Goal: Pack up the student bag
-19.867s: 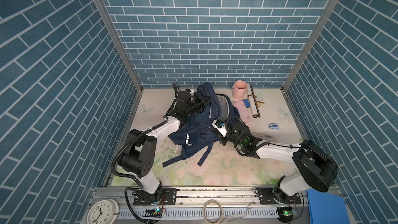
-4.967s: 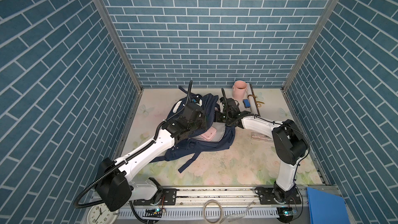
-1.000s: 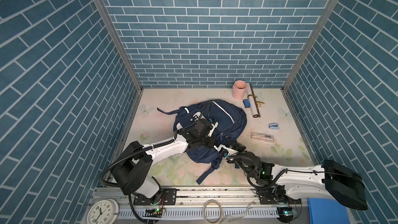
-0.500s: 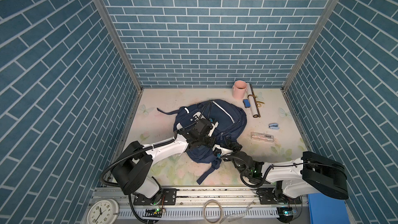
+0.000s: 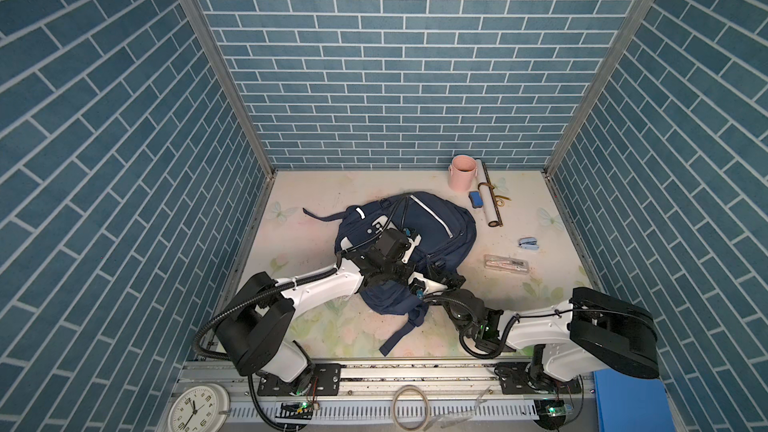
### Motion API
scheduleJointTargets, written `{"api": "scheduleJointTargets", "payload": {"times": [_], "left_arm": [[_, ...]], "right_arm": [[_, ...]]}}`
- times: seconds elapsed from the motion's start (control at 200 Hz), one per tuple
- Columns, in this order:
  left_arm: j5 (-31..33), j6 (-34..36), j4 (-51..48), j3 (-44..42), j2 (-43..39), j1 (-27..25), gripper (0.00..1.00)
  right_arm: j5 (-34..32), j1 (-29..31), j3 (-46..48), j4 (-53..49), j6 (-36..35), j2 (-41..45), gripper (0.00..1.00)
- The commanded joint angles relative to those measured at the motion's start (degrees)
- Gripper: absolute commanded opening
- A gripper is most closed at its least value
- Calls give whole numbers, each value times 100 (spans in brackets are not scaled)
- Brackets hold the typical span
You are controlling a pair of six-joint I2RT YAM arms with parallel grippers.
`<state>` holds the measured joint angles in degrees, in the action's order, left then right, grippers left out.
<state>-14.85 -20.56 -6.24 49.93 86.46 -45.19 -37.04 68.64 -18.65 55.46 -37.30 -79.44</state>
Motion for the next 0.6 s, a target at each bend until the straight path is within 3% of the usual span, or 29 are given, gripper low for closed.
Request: {"api": "scheduleJointTargets", "payload": {"times": [0.0, 0.23, 0.475, 0.595], "left_arm": [[-110, -88, 268, 58, -267, 36, 0], [-43, 63, 223, 7, -384, 60, 0], [-18, 20, 214, 74, -356, 62, 0], [-47, -154, 384, 72, -325, 56, 0]], "right_arm": [[756, -248, 182, -64, 1026, 582, 0], [1666, -929, 705, -262, 2270, 1386, 0], [2102, -1102, 574, -873, 2451, 1581, 0], [2274, -1115, 270, -1462, 2842, 1635, 21]]}}
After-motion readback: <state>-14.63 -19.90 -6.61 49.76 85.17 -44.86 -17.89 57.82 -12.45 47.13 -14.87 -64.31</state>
